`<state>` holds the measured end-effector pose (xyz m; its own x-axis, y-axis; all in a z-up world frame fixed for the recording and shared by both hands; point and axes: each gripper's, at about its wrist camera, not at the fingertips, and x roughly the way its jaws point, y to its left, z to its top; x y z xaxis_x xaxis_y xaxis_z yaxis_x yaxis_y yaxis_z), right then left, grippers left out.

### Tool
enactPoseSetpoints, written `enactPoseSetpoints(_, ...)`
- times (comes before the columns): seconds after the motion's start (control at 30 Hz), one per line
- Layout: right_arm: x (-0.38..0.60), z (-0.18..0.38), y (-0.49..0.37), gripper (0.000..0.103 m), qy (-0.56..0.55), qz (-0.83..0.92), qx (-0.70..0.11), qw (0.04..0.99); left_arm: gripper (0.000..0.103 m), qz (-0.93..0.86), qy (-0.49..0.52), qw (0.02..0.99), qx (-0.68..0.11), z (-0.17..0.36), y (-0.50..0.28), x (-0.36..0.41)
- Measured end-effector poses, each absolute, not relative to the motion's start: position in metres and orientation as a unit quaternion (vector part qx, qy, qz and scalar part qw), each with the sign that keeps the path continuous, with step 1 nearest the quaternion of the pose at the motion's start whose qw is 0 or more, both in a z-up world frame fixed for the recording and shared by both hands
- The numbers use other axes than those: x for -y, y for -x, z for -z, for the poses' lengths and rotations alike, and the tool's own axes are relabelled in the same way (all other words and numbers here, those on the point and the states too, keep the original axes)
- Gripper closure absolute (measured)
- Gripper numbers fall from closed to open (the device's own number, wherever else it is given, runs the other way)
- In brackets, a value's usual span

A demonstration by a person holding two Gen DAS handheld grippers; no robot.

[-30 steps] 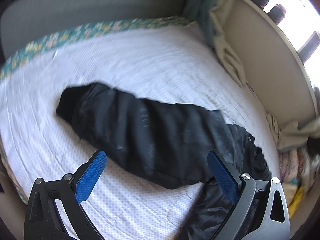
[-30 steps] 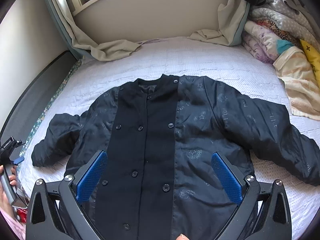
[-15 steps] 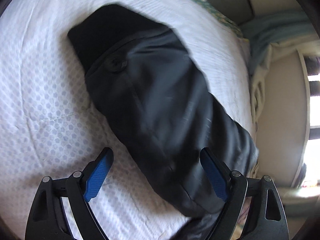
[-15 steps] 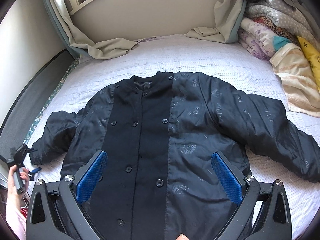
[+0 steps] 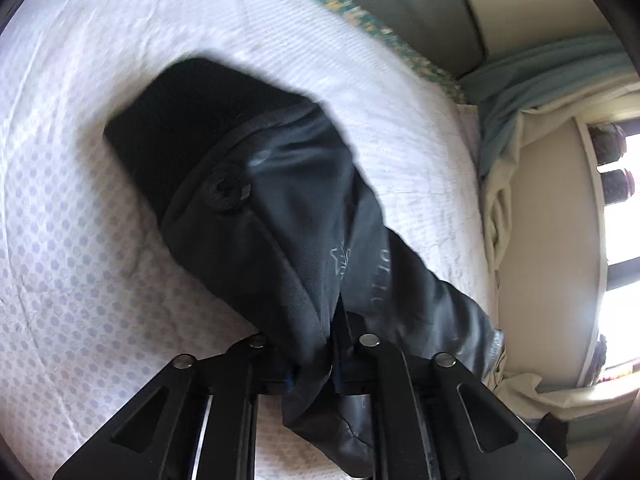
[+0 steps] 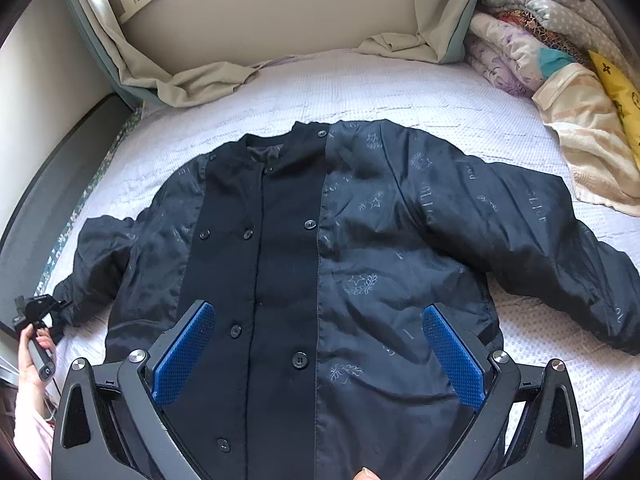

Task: Fold large clothes
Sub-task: 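Fold the held sleeve across the jacket front with the left gripper, release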

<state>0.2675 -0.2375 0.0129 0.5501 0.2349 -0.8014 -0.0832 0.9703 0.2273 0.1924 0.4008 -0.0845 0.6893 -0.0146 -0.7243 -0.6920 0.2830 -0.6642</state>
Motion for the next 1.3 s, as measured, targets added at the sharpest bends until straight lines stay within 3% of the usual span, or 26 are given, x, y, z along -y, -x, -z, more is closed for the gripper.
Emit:
enactPoseSetpoints(0.3, 0.231, -0.017, -0.27, 0.0, -0.075, -0.087, -0.46, 0.881, 0.091, -0.156, 0.383, 0.875, -0.252, -0.047, -0.211, -0.318)
enactPoseSetpoints(0.5, 0.231, -0.019, -0.27, 0.0, -0.075, -0.084, -0.458, 0.882, 0.091, -0.08, 0.283, 0.929, -0.227, -0.099, -0.24, -0.224)
enactPoseSetpoints(0.73, 0.239, -0.019, -0.267, 0.0, -0.082, -0.078, -0.457, 0.882, 0.091, 0.012, 0.219, 0.933, -0.285, -0.084, -0.279, -0.117)
enactPoseSetpoints(1.0, 0.256, -0.02, -0.264, 0.0, -0.091, -0.066, -0.458, 0.882, 0.09, 0.069, 0.141, 0.903, -0.401, -0.004, -0.3, -0.005)
enactPoseSetpoints(1.13, 0.266, -0.017, -0.262, 0.0, -0.094, -0.062, -0.466, 0.877, 0.079, 0.093, 0.126, 0.877, -0.453, 0.025, -0.298, 0.016)
enactPoseSetpoints(1.2, 0.269, -0.016, -0.261, 0.0, -0.092, -0.062, -0.47, 0.876, 0.061, 0.099, 0.114, 0.873, -0.464, 0.028, -0.293, 0.021)
enactPoseSetpoints(1.27, 0.272, -0.013, -0.26, 0.0, -0.09, -0.062, -0.474, 0.873, 0.023, 0.103, 0.108, 0.872, -0.465, 0.023, -0.285, 0.02)
enactPoseSetpoints(1.3, 0.273, -0.012, -0.26, 0.0, -0.09, -0.063, -0.477, 0.872, 0.016, 0.1, 0.103, 0.876, -0.461, 0.018, -0.281, 0.021)
